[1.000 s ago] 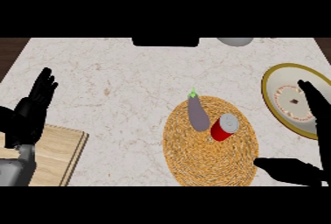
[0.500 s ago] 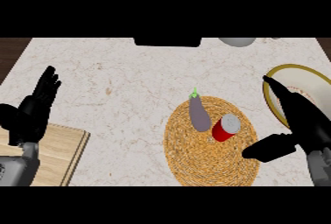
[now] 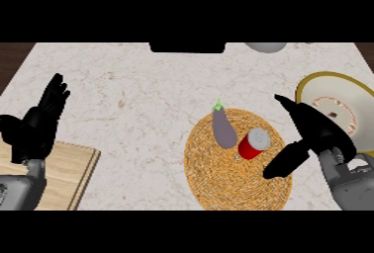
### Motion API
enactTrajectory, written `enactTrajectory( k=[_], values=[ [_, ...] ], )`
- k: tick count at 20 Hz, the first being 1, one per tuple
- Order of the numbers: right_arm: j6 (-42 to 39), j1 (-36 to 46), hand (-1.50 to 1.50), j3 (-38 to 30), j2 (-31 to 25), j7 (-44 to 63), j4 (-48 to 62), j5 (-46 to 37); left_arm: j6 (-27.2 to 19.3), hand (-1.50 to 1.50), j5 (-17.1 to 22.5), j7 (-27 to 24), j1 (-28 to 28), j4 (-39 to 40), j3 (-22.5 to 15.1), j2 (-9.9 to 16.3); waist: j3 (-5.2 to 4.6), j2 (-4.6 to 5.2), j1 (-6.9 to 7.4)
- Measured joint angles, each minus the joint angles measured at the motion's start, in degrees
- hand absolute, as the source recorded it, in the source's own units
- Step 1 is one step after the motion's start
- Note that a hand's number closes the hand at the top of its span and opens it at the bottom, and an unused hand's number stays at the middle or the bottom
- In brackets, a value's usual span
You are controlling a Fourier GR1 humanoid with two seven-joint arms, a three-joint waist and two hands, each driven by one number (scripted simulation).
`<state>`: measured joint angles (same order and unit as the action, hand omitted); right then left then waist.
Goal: Pick the can from the placemat and place it in the bowl
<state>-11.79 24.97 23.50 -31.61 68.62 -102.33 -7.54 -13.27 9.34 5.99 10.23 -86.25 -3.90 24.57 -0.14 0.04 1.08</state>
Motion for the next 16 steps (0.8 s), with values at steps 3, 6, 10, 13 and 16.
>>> enactTrajectory(
  k=[3, 6, 10, 13, 16],
  values=[
    [-0.3, 2.41, -1.5, 1.97, -0.11, -0.38, 2.42, -2.17, 0.22, 0.0, -0.11, -0.56, -0.44, 0.64, 0.56, -0.19, 0.03, -0.01, -0.13],
    [-0.22, 3.27, -1.5, 3.83, -0.31, -1.15, 4.2, -5.59, 1.06, 0.0, 0.14, -0.27, -1.02, -0.03, 1.2, 0.33, 0.04, -0.08, -0.3],
    [0.13, 3.81, -1.5, 5.56, 1.89, -1.66, 6.49, -8.93, 0.61, 0.0, -0.77, -0.17, -0.75, 0.04, 1.2, -0.76, 0.07, -0.09, -0.61],
    [0.67, 2.79, -1.5, 6.46, 4.4, -1.82, 7.87, -10.18, 1.46, 0.0, -0.65, -0.76, -1.29, 0.12, 1.9, -0.71, 0.09, -0.11, -0.73],
    [0.8, 2.0, -1.5, 6.59, 6.02, -1.72, 8.3, -10.65, 1.54, 0.0, -0.84, 0.16, -1.89, -1.23, 2.16, -0.86, 0.1, -0.15, -0.8]
  ],
)
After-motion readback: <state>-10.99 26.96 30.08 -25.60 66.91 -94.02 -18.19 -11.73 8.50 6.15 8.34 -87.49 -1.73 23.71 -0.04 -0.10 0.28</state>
